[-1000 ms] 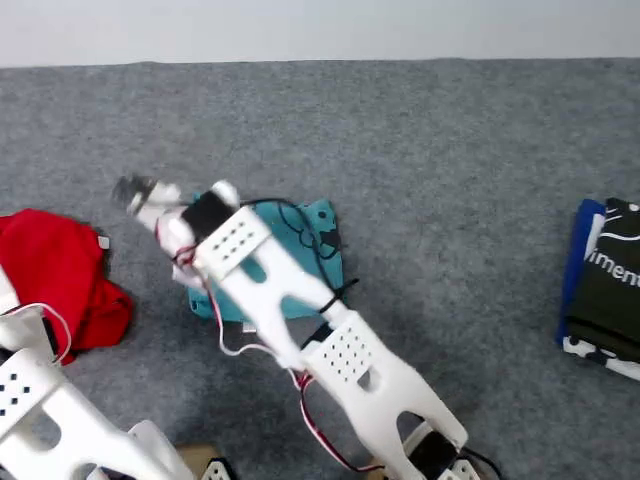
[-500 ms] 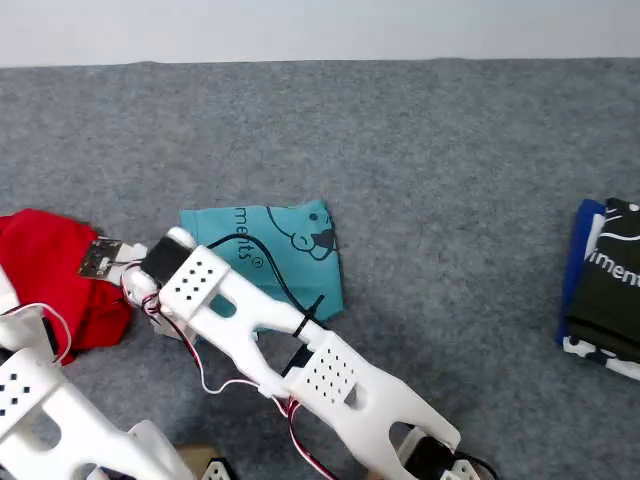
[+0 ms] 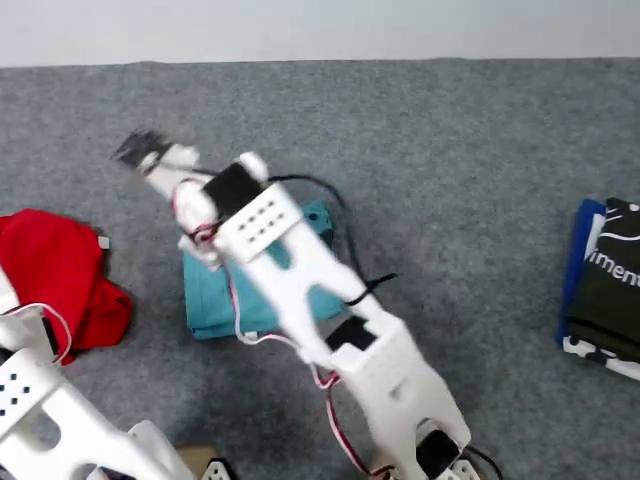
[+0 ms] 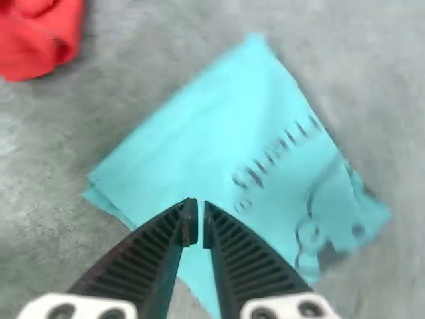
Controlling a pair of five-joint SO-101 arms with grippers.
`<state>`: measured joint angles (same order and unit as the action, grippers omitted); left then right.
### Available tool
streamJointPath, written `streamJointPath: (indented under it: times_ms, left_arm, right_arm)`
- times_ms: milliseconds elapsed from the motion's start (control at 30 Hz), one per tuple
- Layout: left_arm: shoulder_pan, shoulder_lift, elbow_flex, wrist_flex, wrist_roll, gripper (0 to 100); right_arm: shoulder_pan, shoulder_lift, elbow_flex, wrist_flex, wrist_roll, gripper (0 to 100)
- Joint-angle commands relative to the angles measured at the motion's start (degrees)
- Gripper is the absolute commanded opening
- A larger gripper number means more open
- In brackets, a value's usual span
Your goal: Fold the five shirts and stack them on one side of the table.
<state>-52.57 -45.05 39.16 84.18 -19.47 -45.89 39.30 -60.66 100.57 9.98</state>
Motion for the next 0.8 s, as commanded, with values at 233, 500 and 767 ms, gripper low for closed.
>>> streamJointPath:
  times_ms: [233, 500, 767]
  left_arm:
    - [-0.09, -1.23, -0.4, 1.23, -0.09, 5]
    - [-0.09, -1.23, -0.31, 1.14, 0.0, 5]
    - [-0.26, -1.32, -0.31, 1.23, 0.18, 5]
  right_arm:
    - [8.66, -17.19, 23.38, 2.24, -22.86, 23.3]
    - [11.47, -4.62, 23.3, -2.59, -26.29, 31.5]
    - [11.38, 2.15, 23.3, -9.98, -26.02, 31.5]
